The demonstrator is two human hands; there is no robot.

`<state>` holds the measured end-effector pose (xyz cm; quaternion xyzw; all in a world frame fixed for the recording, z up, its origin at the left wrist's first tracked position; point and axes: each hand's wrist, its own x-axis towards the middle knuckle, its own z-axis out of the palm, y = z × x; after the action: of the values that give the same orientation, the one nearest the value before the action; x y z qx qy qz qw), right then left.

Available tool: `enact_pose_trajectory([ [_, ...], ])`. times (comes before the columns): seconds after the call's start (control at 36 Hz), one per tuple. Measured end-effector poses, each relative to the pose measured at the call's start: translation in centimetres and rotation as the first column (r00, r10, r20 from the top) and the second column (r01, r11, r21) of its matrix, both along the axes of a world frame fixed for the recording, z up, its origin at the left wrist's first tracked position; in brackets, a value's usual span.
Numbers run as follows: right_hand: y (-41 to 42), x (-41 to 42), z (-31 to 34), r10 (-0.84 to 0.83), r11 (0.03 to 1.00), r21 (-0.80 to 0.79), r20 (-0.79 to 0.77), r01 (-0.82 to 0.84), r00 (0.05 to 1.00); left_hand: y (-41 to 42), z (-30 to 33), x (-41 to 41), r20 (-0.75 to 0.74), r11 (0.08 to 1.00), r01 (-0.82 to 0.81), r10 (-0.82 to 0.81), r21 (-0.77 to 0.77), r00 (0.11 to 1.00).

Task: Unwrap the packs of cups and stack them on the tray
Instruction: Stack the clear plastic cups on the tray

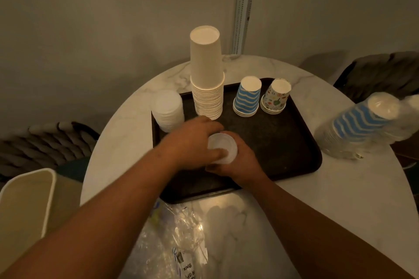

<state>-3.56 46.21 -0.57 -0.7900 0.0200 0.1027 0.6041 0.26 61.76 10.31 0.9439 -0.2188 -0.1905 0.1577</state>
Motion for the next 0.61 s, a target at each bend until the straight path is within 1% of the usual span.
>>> enact_pose_trajectory([
  [0.06,0.1,0.3,0.4,0.025,0.998,-0.063,-0.012,-0.025,1.000,-1.0,-1.3,-0.1,-0.041,1.000,0.008,-0.007,0.017,0.999],
  [0.14,0.1,0.4,0.4,0.042,0.992,-0.115,-0.012,-0.043,0.999,-1.7,-2.1,0.0,-0.032,0.999,0.008,-0.006,0.044,0.999],
  [0.28,-0.1,0.1,0.2,0.042,0.997,-0.060,-0.022,-0.043,0.999,-1.8,-2.4,0.3,-0.024,0.998,-0.019,0.021,0.056,0.999],
  [0.47,0.2,0.2,0.8,0.071,0.990,-0.125,-0.003,-0.071,0.997,-1.5,-2.1,0.6,-0.070,0.997,-0.071,0.071,0.003,0.995],
  [0.61,0.2,0.3,0.3,0.059,0.995,-0.081,-0.006,-0.059,0.998,-1.1,-2.1,0.7,-0.081,0.995,-0.087,0.083,-0.051,0.993],
])
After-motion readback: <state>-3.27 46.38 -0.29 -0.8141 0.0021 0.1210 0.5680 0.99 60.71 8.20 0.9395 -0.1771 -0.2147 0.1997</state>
